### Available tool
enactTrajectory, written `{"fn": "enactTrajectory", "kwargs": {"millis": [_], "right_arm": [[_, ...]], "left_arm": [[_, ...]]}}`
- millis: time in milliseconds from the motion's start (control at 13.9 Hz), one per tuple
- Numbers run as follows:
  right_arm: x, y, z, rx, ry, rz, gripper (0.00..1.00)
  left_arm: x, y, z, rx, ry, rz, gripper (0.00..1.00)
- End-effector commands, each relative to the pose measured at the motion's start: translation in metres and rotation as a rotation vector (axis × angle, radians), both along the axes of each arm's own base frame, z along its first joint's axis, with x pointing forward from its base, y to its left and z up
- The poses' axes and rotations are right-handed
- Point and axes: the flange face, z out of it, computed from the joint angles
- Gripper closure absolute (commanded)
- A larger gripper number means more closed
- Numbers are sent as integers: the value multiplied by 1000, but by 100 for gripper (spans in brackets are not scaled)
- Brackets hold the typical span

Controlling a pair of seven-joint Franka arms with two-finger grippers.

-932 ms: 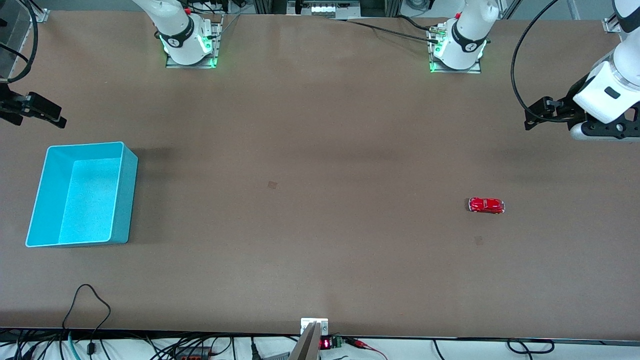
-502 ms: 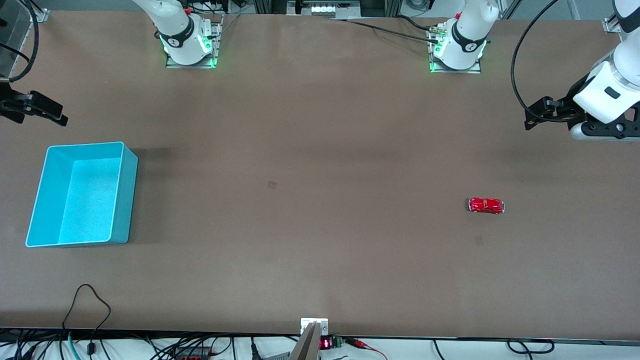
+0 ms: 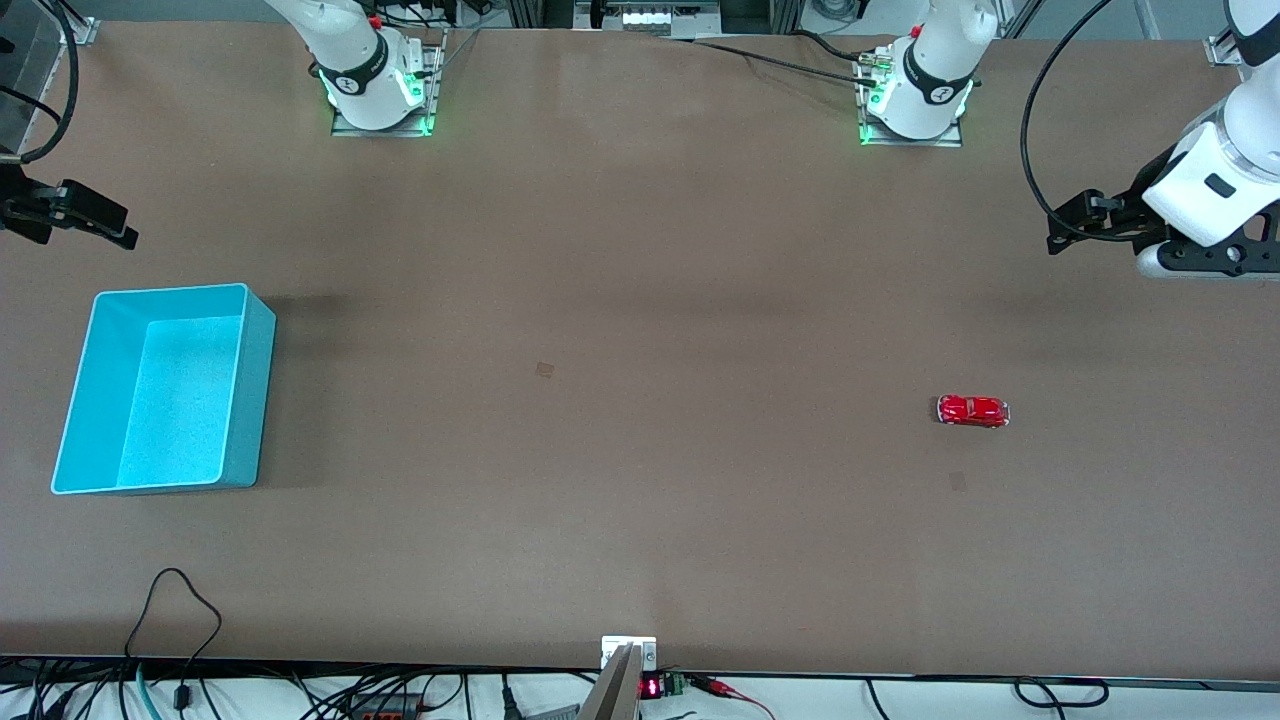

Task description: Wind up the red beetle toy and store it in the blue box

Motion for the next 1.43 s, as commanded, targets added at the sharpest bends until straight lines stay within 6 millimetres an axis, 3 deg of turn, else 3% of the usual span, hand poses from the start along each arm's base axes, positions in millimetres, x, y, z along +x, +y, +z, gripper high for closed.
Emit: {"fn": "enactTrajectory", "kwargs": {"millis": [0, 789, 1075, 1362], "right_arm": [[0, 0, 2, -8, -3, -8, 0], [0, -4, 0, 32, -13, -24, 0], [-3, -5, -2, 32, -7, -26, 0], [-5, -5, -1, 31, -17, -26, 0]], "left_arm": [[-3, -6, 5, -21, 12, -1, 0], [-10, -13, -6, -44, 101, -10, 0], [-26, -14, -22, -56, 266, -25, 0], [-36, -9, -42, -127, 360, -276, 0]]}}
